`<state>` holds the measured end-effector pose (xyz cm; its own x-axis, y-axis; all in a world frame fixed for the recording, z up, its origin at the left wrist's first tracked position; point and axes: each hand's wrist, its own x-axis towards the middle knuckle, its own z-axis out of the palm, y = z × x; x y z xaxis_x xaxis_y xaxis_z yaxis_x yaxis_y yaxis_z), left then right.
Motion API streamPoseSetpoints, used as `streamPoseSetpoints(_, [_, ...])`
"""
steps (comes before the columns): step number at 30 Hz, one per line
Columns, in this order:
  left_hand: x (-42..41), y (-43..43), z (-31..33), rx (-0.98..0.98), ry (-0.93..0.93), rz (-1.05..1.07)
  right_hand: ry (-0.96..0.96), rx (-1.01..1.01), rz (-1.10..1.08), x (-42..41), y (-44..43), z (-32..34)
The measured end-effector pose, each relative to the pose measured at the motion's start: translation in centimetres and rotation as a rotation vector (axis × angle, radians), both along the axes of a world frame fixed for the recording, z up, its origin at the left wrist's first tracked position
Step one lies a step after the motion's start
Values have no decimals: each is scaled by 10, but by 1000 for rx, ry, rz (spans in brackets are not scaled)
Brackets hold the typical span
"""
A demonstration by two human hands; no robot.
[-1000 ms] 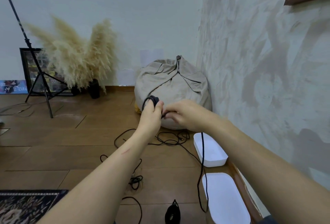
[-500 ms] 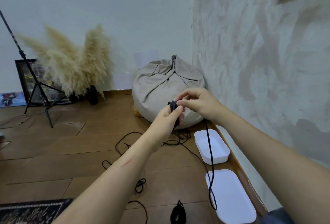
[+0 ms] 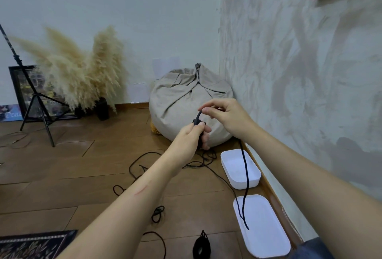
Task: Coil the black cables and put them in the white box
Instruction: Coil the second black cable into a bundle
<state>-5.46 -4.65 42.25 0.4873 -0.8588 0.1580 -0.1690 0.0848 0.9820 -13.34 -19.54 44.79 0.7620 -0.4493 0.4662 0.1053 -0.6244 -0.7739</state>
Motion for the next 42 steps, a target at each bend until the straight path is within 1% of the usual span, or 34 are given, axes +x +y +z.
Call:
streamPoseSetpoints(3, [-4, 0, 6, -35, 69, -52, -21, 70, 29, 1, 4, 3])
streamPoseSetpoints(5, [-4, 2, 9, -70, 61, -63, -7, 96, 62, -1, 6, 4])
streamPoseSetpoints(8, [-1, 7, 12, -114, 61, -60, 74, 100, 134, -3, 6, 1])
streamPoseSetpoints(10, [1, 8, 14, -130, 78, -56, 133, 116, 141, -4, 4, -1])
streamPoseSetpoints(12, [-1, 10, 19, -160, 98, -76, 99, 210, 152, -3, 8, -4])
streamPoseSetpoints(14, [-6, 8, 27, -227, 155, -105, 49, 331, 199, -1, 18, -8])
streamPoseSetpoints(15, [-8, 8, 32, -263, 193, -106, 52, 357, 204, 2, 25, -10])
streamPoseSetpoints(18, [-8, 7, 46, -330, 300, -64, 165, 377, 208, 11, 41, -19])
streamPoseSetpoints(19, [-2, 7, 47, -342, 298, -24, 223, 355, 236, 13, 46, -20])
streamPoseSetpoints(21, [13, 7, 45, -353, 220, 96, 358, 324, 342, 15, 56, -24])
streamPoseSetpoints(22, [19, 8, 42, -343, 133, 166, 437, 320, 391, 15, 58, -26])
streamPoseSetpoints(23, [27, 9, 38, -311, 4, 243, 520, 285, 418, 14, 60, -26])
streamPoseSetpoints(25, [41, 13, 29, -209, -238, 358, 645, 121, 421, 11, 59, -21])
streamPoseSetpoints(26, [47, 15, 23, -161, -299, 396, 665, 29, 403, 10, 58, -16])
streamPoseSetpoints(28, [54, 18, 12, -89, -332, 426, 618, -180, 332, 8, 53, -3])
streamPoseSetpoints(30, [57, 18, 0, 4, -387, 429, 499, -385, 235, 8, 48, 9])
streamPoseSetpoints(31, [57, 15, -5, 46, -398, 401, 444, -476, 177, 9, 45, 12])
streamPoseSetpoints(32, [53, 13, -8, 63, -366, 354, 387, -524, 124, 10, 43, 14])
streamPoseSetpoints(33, [50, 10, -9, 61, -291, 301, 327, -512, 86, 10, 39, 15])
streamPoseSetpoints(36, [34, 0, -3, -29, 87, 139, 156, -324, 57, 8, 27, 13])
streamPoseSetpoints(37, [28, -3, 1, -62, 198, 86, 111, -264, 56, 6, 25, 13])
streamPoseSetpoints(38, [21, -4, 5, -91, 269, 44, 74, -198, 58, 4, 23, 14])
streamPoseSetpoints(39, [17, -5, 7, -117, 293, 5, 46, -128, 66, 2, 22, 15])
streamPoseSetpoints(40, [12, -5, 9, -140, 278, -34, 27, -62, 78, -1, 21, 16])
streamPoseSetpoints(42, [9, -4, 6, -144, 174, -81, 21, 24, 113, -6, 19, 18])
